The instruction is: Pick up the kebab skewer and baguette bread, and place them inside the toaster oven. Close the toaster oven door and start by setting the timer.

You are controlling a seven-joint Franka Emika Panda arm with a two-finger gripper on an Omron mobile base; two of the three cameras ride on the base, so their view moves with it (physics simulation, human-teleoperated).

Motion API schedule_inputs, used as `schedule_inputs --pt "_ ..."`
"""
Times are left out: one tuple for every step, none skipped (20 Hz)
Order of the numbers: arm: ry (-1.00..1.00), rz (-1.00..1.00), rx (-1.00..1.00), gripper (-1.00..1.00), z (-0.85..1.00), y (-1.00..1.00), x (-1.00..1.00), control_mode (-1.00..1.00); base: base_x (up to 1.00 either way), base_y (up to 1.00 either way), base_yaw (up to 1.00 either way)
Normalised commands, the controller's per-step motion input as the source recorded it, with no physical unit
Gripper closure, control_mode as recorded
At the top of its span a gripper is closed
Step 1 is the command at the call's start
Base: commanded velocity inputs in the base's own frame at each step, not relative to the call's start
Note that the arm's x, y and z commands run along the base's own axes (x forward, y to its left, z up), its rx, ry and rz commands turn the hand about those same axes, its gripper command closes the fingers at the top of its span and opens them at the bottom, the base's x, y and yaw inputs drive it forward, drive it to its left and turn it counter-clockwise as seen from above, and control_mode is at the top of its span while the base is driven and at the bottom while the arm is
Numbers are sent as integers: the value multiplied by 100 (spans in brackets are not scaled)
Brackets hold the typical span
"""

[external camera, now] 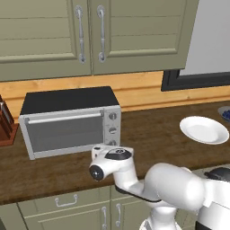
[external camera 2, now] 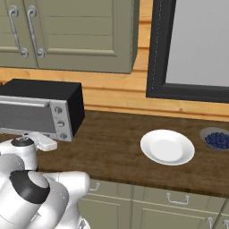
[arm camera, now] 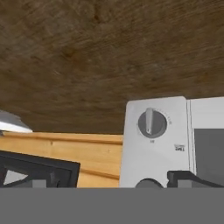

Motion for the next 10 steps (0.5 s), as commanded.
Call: schedule_inputs --pt "0 11 0 -100 -31 0 6 -100 0 0 0" --pt "0 11 0 -100 -29 0 8 -100 0 0 0" --pt "0 9 0 -100 -26 0 16 -100 0 0 0" --pt "0 9 0 -100 -24 0 15 -100 0 0 0" --pt "0 8 0 -100 -24 0 14 -100 0 0 0" --pt "0 8 0 -100 -19 0 11 -100 0 0 0" --pt "0 8 0 -100 -19 0 8 -100 0 0 0" --pt "0 7 0 -100 -12 0 9 -100 0 0 0" --pt "-1 7 0 -100 -10 0 19 -100 0 0 0" --pt "0 5 0 -100 -6 -2 19 -100 0 0 0"
